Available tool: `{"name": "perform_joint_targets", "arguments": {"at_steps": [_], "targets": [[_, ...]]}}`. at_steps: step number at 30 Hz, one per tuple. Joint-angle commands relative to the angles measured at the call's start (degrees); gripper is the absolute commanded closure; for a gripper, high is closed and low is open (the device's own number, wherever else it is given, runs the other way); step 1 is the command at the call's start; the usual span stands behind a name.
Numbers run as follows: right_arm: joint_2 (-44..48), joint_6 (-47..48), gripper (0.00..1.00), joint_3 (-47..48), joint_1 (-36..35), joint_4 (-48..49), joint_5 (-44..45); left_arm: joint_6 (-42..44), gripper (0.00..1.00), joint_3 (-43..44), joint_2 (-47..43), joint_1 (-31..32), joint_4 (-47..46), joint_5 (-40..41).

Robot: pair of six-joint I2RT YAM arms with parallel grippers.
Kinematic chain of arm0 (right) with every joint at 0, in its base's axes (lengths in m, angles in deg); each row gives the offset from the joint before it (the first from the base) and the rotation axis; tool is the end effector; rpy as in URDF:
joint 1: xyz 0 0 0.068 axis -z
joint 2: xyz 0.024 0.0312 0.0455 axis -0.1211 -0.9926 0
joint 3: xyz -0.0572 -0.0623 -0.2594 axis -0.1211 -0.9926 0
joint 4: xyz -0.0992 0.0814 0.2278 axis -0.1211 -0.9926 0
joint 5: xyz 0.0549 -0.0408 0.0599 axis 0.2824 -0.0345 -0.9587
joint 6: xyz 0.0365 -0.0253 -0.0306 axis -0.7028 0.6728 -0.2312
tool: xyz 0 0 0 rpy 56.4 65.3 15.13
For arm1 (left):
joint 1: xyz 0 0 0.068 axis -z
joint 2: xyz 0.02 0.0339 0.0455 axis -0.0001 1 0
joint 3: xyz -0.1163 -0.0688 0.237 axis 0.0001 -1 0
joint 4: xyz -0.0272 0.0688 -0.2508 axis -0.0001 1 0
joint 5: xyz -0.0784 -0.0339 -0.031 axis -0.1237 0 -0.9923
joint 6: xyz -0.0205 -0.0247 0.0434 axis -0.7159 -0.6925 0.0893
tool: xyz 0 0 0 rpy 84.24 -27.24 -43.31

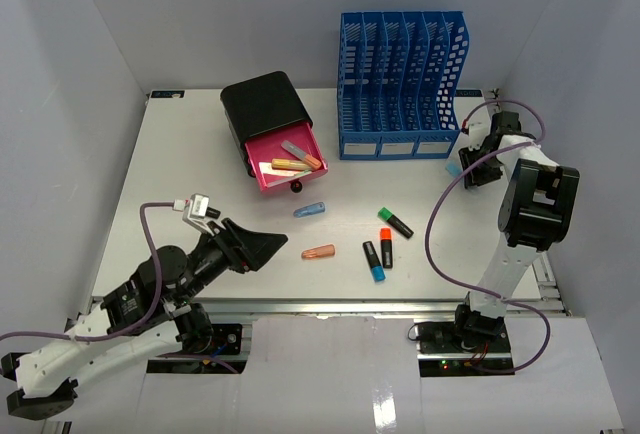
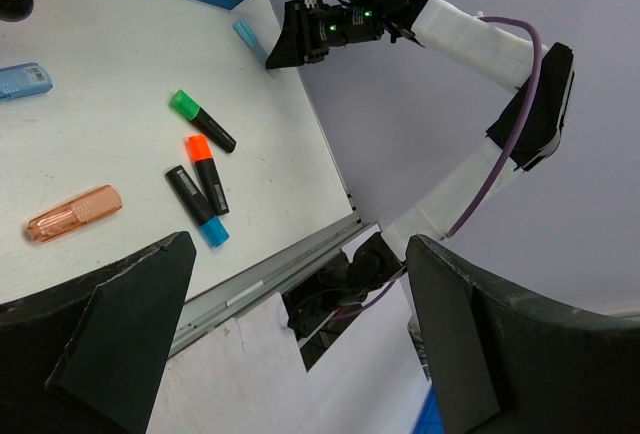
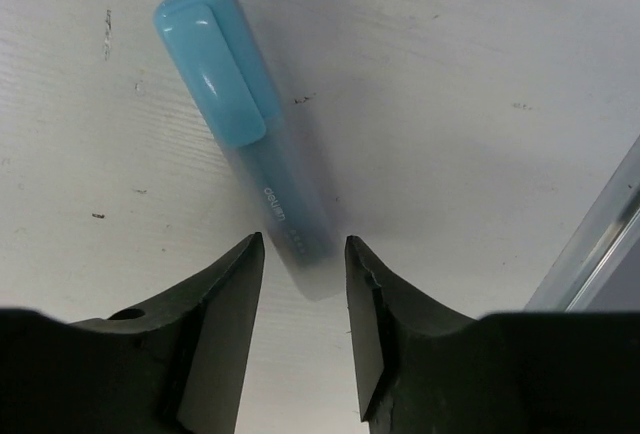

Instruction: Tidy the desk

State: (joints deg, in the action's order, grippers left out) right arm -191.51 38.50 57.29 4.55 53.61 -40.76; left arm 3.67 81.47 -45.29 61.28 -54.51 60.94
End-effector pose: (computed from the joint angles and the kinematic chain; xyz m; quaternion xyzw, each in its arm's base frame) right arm 0.3992 -0.0779 0.1782 -0.1441 0.9629 -0.0335 0.2258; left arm 0.0546 -0.0778 0.3148 -0.0532 0.7387 -0.5008 0.4479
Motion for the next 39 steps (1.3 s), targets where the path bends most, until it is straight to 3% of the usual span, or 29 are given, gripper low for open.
{"name": "perform_joint_targets", "arguments": {"at_steps": [1,5,11,14,18,24,39], "targets": [[-0.90,0.33,0.55,2.08,0.01,-3.76,1.03,0.02,0.02,-0.49,-1.49,-0.10,-0.07,0.01],[-0.96,0.33,0.48,2.48,0.01,-5.27,-0.64,0.51,0.02,-0.41,-2.22,-0.02,0.12,-0.07],[-1.06,0.78,0.49,2.60,0.09,-6.57,-0.49,0.25,0.02,-0.67,-3.38,-0.10,0.29,-0.16],[-1.67,1.54,0.56,3.27,0.06,-8.04,0.63,0.20,0.02,-0.76,-3.69,-0.10,0.26,-0.25],[-1.76,2.33,0.73,2.51,0.09,-8.46,1.00,0.25,0.02,-0.76,-3.99,-0.10,0.38,-0.25],[2.05,2.72,0.90,-0.49,0.46,-8.40,-2.52,-0.01,0.02,-0.93,-4.23,-0.10,0.51,-0.60],[25.60,6.33,0.92,-13.40,-2.41,-10.56,-22.64,1.88,0.02,2.32,-2.65,-0.10,1.73,-0.14]]}}
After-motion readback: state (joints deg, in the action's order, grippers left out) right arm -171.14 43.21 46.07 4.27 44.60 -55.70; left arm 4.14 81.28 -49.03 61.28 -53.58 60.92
